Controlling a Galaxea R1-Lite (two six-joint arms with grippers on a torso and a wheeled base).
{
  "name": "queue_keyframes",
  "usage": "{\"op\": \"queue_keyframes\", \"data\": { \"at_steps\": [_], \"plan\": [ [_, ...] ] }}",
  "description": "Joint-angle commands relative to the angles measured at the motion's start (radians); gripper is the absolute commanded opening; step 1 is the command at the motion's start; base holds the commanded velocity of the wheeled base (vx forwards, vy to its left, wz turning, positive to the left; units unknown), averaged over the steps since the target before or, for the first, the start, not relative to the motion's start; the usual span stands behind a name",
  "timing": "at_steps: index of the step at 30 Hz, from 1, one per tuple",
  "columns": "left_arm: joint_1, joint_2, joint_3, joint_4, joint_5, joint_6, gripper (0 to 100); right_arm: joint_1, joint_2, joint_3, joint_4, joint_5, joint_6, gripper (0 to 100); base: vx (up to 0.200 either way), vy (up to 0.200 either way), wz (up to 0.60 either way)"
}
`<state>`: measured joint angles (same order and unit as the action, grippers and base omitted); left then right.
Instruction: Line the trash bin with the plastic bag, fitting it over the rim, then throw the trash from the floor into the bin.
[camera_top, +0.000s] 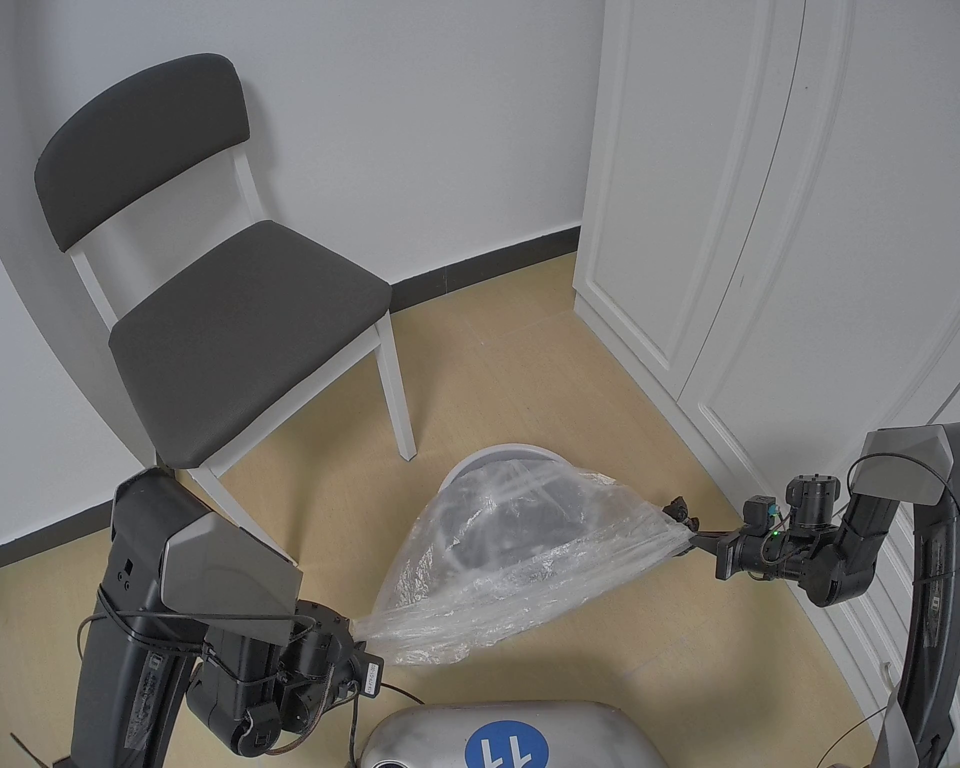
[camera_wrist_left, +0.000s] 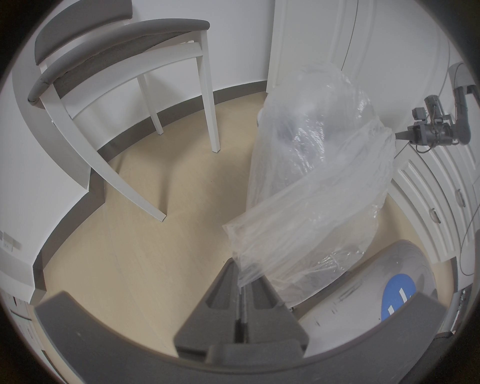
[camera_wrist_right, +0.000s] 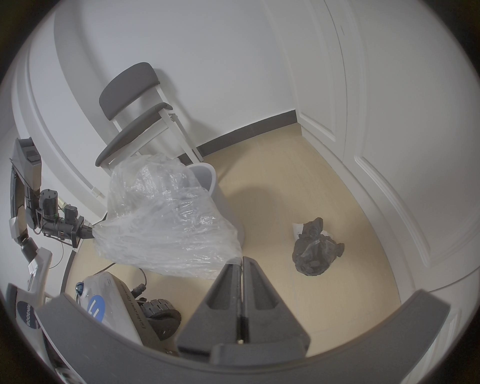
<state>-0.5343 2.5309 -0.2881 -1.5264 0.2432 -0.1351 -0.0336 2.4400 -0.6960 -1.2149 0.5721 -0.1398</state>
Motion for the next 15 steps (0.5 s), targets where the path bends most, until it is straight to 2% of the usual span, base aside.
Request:
{"op": "queue_keyframes", "data": {
  "at_steps": [1, 7, 9, 11, 14, 15],
  "plan": [
    [0.017, 0.006, -0.025, -0.003, 0.001, -0.001, 0, -0.019, 0.027, -0.025, 0.000, 0.000, -0.001, 0, 0.000, 0.000, 0.00],
    [0.023, 0.008, -0.098, -0.003, 0.002, -0.024, 0, -0.019, 0.042, -0.050, 0.000, -0.021, 0.003, 0, 0.000, 0.000, 0.00],
    [0.020, 0.008, -0.137, -0.003, 0.004, -0.055, 0, -0.008, 0.044, -0.066, -0.003, -0.072, 0.009, 0, 0.000, 0.000, 0.00],
    [0.020, 0.008, -0.158, -0.003, 0.004, -0.067, 0, -0.006, 0.044, -0.071, -0.003, -0.084, 0.014, 0, 0.000, 0.000, 0.00],
    [0.022, 0.008, -0.191, -0.003, 0.007, -0.081, 0, 0.000, 0.034, -0.080, -0.011, -0.087, 0.046, 0, 0.000, 0.000, 0.00],
    [0.023, 0.006, -0.207, -0.001, 0.007, -0.084, 0, 0.011, 0.025, -0.085, -0.012, -0.087, 0.088, 0, 0.000, 0.000, 0.00]
  ]
}}
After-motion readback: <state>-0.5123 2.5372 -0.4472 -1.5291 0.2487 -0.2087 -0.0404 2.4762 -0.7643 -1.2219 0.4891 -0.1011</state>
